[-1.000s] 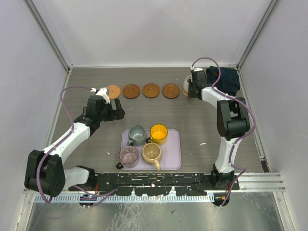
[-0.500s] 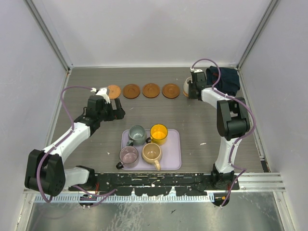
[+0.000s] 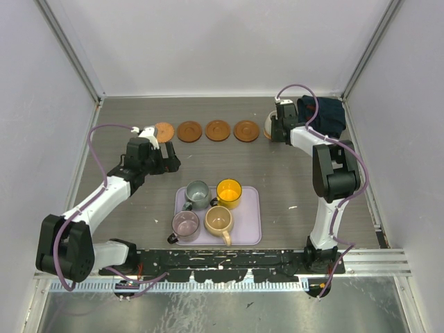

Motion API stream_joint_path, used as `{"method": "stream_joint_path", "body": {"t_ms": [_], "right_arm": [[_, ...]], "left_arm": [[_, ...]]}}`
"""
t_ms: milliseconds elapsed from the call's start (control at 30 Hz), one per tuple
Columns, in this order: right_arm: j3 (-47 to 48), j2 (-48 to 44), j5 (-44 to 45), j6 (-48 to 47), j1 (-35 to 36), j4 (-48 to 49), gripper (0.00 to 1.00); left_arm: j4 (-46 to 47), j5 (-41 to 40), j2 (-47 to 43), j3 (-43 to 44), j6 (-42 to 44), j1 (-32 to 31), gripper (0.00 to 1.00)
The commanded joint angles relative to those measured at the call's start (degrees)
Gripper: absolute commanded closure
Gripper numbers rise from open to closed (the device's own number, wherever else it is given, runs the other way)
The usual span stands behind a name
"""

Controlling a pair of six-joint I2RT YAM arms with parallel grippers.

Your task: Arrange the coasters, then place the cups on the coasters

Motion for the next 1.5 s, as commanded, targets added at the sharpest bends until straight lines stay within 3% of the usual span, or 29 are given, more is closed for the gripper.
{"method": "stream_joint_path", "body": {"t_ms": [0,200,833,1067,1267,1467], "right_arm": [[2.11,-3.98,1.19,1.23,-0.18,5.36,0.62],[1.90,-4.12,1.02,2.10,-0.18,5.18,0.54],[-3.56,-10.37,1.94,3.41,-0.01,2.32,0.51],[-9.57,-16.83,3.50,4.30,0.13,1.03,0.50],[-16.26,-27.58,1.01,5.97,2.11,-1.26,0.47],[-20.95,-38.51,-3.10,7.63,8.87,-8.48,0.42]], "left_arm": [[3.16,0.73,0.27,1.00,-0.18,-0.05,0.02],[3.16,0.99,0.25,0.77,-0.11,-0.01,0.02],[3.08,1.40,-0.59,0.48,-0.43,0.00,0.02],[3.24,1.90,-1.17,0.06,-0.87,-0.06,0.02],[3.42,2.91,-1.16,-0.05,-1.41,-0.06,0.02],[2.95,3.02,-1.34,0.07,-1.39,-0.03,0.02]]}}
